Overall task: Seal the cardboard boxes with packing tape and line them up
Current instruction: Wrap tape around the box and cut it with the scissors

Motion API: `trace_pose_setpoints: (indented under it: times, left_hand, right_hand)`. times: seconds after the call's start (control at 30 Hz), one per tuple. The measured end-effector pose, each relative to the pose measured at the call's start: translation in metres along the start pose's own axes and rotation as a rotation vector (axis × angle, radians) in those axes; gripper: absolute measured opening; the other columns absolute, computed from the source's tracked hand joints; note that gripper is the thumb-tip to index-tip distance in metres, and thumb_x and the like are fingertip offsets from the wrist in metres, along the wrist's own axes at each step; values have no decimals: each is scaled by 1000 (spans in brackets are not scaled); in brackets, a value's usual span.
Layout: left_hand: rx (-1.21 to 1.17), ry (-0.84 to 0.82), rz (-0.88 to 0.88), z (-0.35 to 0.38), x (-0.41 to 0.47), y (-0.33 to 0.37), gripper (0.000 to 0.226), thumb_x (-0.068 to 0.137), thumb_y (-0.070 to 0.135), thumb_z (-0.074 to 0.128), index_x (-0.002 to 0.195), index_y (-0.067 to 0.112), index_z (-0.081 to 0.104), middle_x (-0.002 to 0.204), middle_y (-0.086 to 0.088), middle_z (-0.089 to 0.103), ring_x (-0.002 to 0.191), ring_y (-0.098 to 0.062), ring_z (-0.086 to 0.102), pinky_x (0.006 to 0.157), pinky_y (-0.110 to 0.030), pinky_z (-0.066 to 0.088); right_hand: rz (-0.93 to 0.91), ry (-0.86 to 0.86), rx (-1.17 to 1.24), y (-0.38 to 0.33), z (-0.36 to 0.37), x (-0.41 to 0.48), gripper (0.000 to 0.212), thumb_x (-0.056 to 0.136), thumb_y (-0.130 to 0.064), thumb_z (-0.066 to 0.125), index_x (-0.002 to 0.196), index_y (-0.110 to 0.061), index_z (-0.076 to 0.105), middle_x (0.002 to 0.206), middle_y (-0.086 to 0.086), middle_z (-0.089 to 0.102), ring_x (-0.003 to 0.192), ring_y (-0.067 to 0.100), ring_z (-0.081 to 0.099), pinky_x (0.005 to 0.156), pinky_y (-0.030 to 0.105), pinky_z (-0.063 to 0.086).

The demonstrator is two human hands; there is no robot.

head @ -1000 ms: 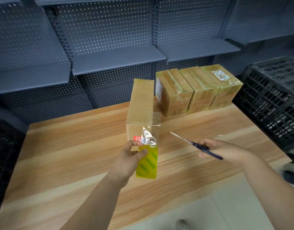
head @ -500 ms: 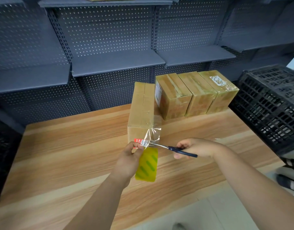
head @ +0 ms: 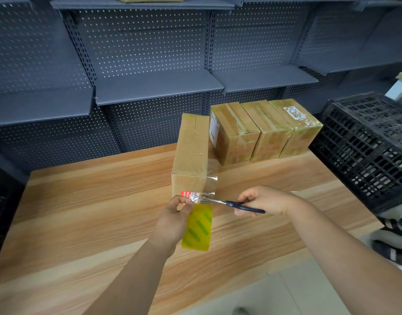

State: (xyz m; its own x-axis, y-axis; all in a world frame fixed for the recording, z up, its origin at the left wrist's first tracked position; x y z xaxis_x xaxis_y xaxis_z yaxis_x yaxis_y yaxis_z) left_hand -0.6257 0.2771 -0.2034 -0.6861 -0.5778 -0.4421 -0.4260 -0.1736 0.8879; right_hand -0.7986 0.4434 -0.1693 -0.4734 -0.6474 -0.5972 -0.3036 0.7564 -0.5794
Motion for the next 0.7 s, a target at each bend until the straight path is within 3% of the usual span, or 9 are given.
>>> trace_pose_setpoints:
  times: [0.17, 0.3, 0.4, 0.57, 0.7]
  left_hand:
    - [26, 12, 21, 1, 1, 2, 17, 100, 32, 52, 89, 21, 57, 75, 0, 64, 58, -14, 55, 50, -22, 38]
    - [21, 24, 15, 2, 5, 0, 18, 98, 32, 55, 84, 21, 57, 78, -9, 67, 64, -22, 57, 61, -27, 41]
    - [9, 25, 4, 3, 7, -1, 18, 98, 31, 55, 85, 19, 57, 79, -13, 67, 64, -23, 58, 61, -28, 42]
    - [29, 10, 16, 3, 7, 4, 16, 98, 31, 56, 90, 17, 58, 78, -8, 66, 66, -21, 56, 63, -29, 42]
    - [112, -14, 39, 2, 8, 7, 17, 97, 33, 56, 86, 21, 59, 80, -4, 64, 70, -20, 54, 64, -29, 39]
  right_hand:
    - [-23, 15, 66, 0, -3, -1, 26, 69, -42, 84, 87, -27, 74, 71, -13, 64, 62, 8, 55, 67, 22, 43]
    - [-30, 43, 43, -2, -7, -2, 26, 69, -38, 87, 83, -22, 72, 63, -14, 59, 53, 3, 51, 54, 14, 40]
    - [-38, 65, 33, -3, -8, -1, 25, 68, -38, 87, 79, -23, 71, 58, -17, 56, 48, 1, 46, 46, 11, 35]
    - [3, 14, -26, 1, -6, -4, 37, 68, -52, 83, 91, -26, 70, 73, -12, 63, 62, 6, 54, 61, 20, 41]
    - [13, -50, -144, -2, -6, -10, 46, 63, -66, 77, 98, -39, 63, 102, -17, 65, 94, 6, 61, 89, 29, 48]
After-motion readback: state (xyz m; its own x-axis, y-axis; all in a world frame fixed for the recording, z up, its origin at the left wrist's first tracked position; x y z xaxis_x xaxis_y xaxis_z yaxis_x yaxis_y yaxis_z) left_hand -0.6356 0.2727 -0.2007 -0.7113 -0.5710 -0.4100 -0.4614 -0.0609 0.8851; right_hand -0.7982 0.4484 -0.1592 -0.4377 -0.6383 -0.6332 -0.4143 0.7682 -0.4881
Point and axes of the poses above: each hand's wrist, its own x-axis towards the middle knuckle, its own z-axis out of the palm, y = z × x, the point moved 3 cm from there along x, towards the middle knuckle
